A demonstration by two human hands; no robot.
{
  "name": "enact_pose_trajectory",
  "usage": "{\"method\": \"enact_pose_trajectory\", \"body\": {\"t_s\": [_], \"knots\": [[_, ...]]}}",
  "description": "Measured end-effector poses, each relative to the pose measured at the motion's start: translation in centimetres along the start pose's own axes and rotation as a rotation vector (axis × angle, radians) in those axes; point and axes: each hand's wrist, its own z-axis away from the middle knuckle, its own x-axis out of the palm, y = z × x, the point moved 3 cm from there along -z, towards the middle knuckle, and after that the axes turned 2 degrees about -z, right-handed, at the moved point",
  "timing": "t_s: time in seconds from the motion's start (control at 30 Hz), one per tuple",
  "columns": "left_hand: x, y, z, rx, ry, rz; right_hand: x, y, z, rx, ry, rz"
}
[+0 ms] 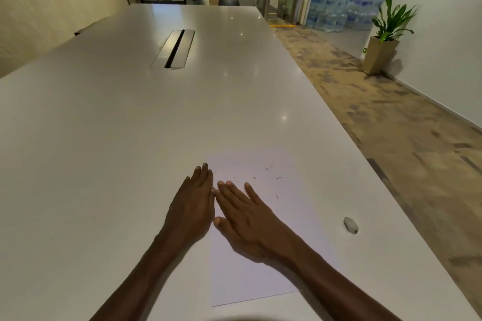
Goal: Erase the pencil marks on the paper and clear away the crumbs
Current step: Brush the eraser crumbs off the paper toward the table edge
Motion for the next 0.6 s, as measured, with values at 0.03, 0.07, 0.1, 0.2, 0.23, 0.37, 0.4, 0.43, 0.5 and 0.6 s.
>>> {"method": "enact_pose_trajectory", "body": {"t_s": [0.03,0.07,0.1,0.2,0.23,0.37,0.4,0.43,0.5,0.6], "knots": [[0.0,0.0,0.0,-0.004,0.0,-0.008,0.1,0.4,-0.6,-0.003,-0.017,0.03],[-0.1,0.0,-0.1,-0.009,0.01,-0.019,0.2,0.9,-1.0,-0.001,-0.019,0.061],[-0.2,0.1,0.0,-0.008,0.028,-0.032,0.2,1.4,-1.4,0.01,-0.013,0.086],[0.0,0.2,0.1,-0.013,0.058,-0.066,-0.3,3.0,-2.0,0.117,0.042,0.116],[0.0,0.2,0.1,-0.018,0.058,-0.08,-0.4,3.2,-2.1,0.144,0.066,0.119],[0.3,-0.1,0.0,-0.006,0.044,-0.066,-0.5,1.9,-3.4,0.033,0.138,0.058],[0.4,-0.2,0.0,0.007,0.038,-0.047,-0.3,1.5,-3.9,-0.002,0.143,0.041],[0.5,-0.2,0.0,0.016,0.041,-0.032,-0.1,1.2,-4.3,-0.02,0.142,0.028],[0.6,-0.3,0.1,0.015,0.049,-0.023,0.1,1.5,-5.1,-0.022,0.134,0.031],[0.7,-0.5,0.0,-0.006,0.063,-0.045,0.4,2.8,-5.6,-0.023,0.107,0.096]]}}
